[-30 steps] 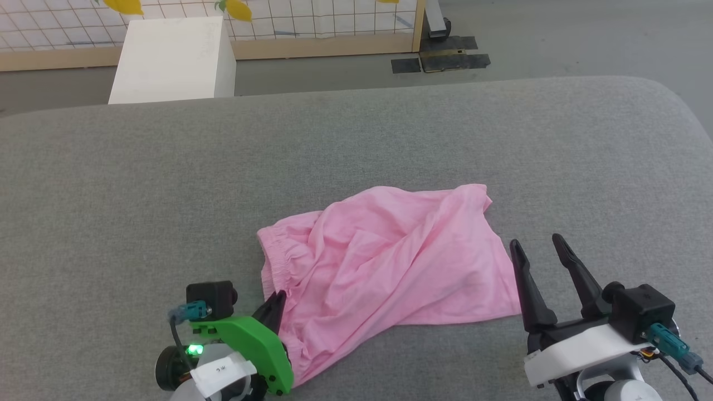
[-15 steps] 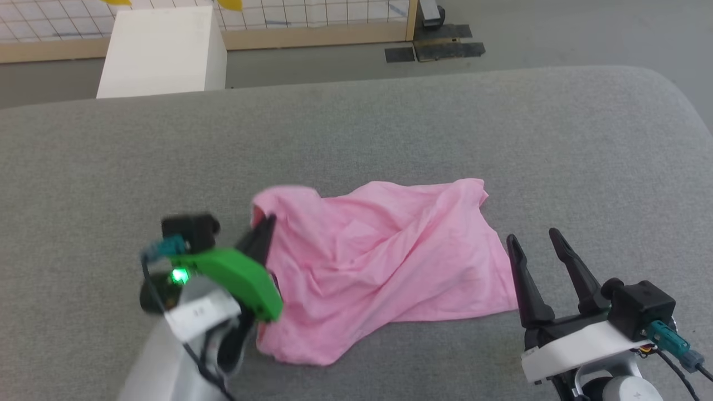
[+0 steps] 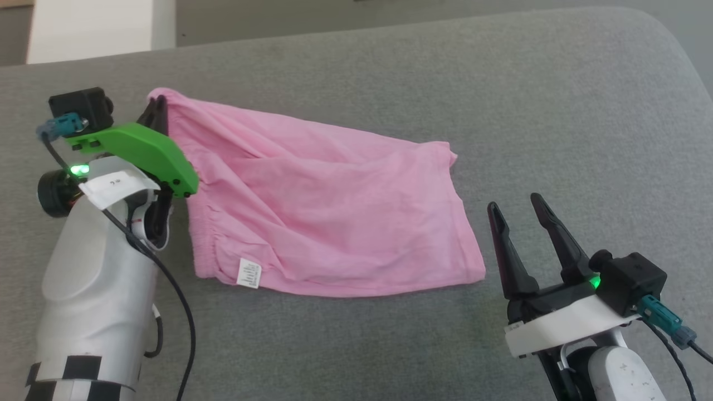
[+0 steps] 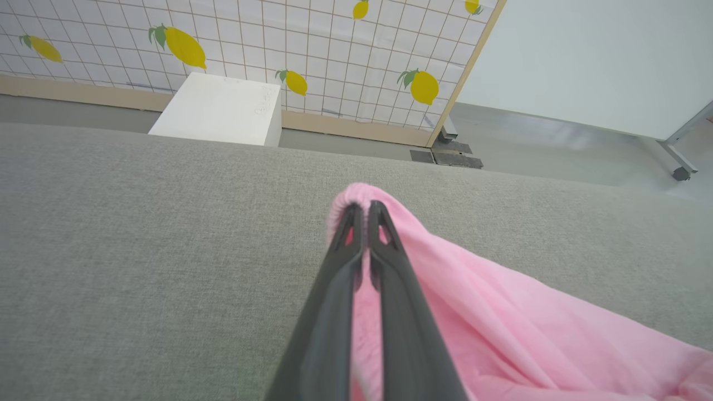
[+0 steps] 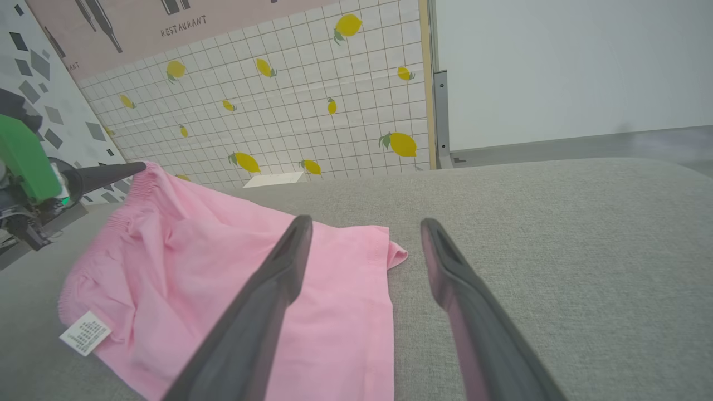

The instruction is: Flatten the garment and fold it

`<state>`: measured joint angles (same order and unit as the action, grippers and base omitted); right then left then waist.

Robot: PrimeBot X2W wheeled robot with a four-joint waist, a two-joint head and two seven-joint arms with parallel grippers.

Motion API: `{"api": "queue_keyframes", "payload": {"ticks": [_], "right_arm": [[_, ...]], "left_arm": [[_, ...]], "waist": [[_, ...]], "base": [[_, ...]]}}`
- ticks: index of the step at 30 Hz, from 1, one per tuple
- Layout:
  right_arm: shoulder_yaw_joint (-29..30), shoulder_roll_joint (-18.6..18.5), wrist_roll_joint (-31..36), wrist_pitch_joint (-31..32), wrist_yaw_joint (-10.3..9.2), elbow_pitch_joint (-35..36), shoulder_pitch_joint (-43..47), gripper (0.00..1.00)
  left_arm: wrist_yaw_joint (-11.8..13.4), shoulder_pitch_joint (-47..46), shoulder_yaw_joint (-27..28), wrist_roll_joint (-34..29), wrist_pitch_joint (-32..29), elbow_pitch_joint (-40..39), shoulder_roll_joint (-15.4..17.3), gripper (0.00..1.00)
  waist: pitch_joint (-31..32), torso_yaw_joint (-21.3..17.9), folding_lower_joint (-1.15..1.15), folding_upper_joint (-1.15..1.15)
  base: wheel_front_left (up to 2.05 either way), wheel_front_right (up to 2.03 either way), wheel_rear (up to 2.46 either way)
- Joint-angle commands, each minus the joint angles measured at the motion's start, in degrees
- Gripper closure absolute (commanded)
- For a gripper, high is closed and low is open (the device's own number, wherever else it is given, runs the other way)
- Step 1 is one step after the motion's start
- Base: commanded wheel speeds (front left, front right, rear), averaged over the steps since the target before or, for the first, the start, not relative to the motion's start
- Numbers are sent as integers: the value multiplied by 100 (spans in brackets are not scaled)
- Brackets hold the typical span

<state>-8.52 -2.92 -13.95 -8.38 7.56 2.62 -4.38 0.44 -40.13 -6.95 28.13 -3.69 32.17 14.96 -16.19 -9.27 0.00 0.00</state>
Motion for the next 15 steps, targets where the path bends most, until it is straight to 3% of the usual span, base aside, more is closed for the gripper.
{"api": "queue_keyframes", "payload": {"ticks": [1,4,5,6,15], "right_arm": [[-19,4,-43,-55,-8,-28,-95,0],[-40,4,-65,-97,-8,-79,-120,0],[-36,4,-69,-107,-8,-95,-126,0],[-25,4,-74,-114,-8,-108,-130,0],[121,4,-21,-114,-8,-174,-78,0]], "left_arm": [[29,-117,35,-16,53,195,63,100],[15,-178,113,84,49,624,86,100],[16,-181,139,123,46,763,82,30],[-5,-178,139,144,57,845,69,0],[-331,185,131,223,1004,923,-83,0]], "waist": [[-227,-223,0,0],[-255,-255,0,0],[-260,-252,0,0],[-257,-240,0,0],[166,117,0,0]], "base": [[0,0,0],[0,0,0],[0,0,0],[0,0,0],[0,0,0]]}}
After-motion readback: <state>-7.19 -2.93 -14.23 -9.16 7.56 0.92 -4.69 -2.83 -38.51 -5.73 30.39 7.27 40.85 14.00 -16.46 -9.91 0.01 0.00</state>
